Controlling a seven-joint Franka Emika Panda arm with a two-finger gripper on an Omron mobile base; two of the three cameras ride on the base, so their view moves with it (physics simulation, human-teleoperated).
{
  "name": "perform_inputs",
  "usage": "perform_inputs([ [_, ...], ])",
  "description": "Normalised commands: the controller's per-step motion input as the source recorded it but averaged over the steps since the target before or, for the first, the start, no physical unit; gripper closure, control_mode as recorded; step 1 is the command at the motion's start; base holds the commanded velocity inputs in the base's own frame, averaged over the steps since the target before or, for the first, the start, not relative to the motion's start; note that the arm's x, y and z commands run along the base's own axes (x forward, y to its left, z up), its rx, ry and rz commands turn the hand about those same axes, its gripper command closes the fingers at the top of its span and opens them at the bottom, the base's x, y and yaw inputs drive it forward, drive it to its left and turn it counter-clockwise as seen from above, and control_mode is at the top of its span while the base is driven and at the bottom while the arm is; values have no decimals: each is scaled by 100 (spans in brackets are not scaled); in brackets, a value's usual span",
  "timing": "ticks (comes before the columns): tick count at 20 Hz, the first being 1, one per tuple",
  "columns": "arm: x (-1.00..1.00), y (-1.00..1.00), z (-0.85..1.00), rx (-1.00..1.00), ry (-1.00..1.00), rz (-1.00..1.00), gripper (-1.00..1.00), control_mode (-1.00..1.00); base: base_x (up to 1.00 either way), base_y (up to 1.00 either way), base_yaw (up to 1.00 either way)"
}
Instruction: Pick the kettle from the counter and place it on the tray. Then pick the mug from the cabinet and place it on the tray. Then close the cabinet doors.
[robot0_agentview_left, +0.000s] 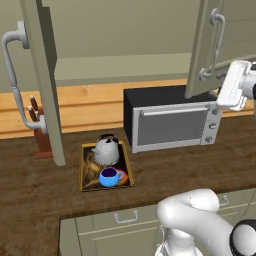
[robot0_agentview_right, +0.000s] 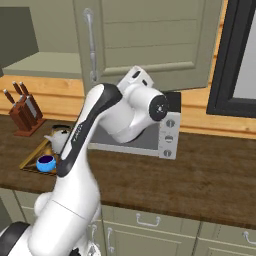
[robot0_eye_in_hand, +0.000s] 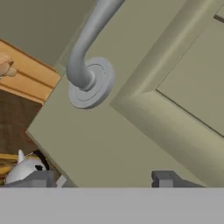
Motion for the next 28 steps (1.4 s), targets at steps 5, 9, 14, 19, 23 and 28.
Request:
perform_inputs([
  [5,60,19,10,-10,1,-6,-100,-100,0,0,0],
  [9,65,17,0,-8,1,-10,-100,-100,0,0,0],
  [14,74,18,0,-8,1,-12,-100,-100,0,0,0],
  [19,77,9,0,-8,4,-14,-100,-100,0,0,0],
  [23,74,0,-4,-8,10,-16,-100,-100,0,0,0],
  [28,46,0,-40,-7,17,-16,-100,-100,0,0,0],
])
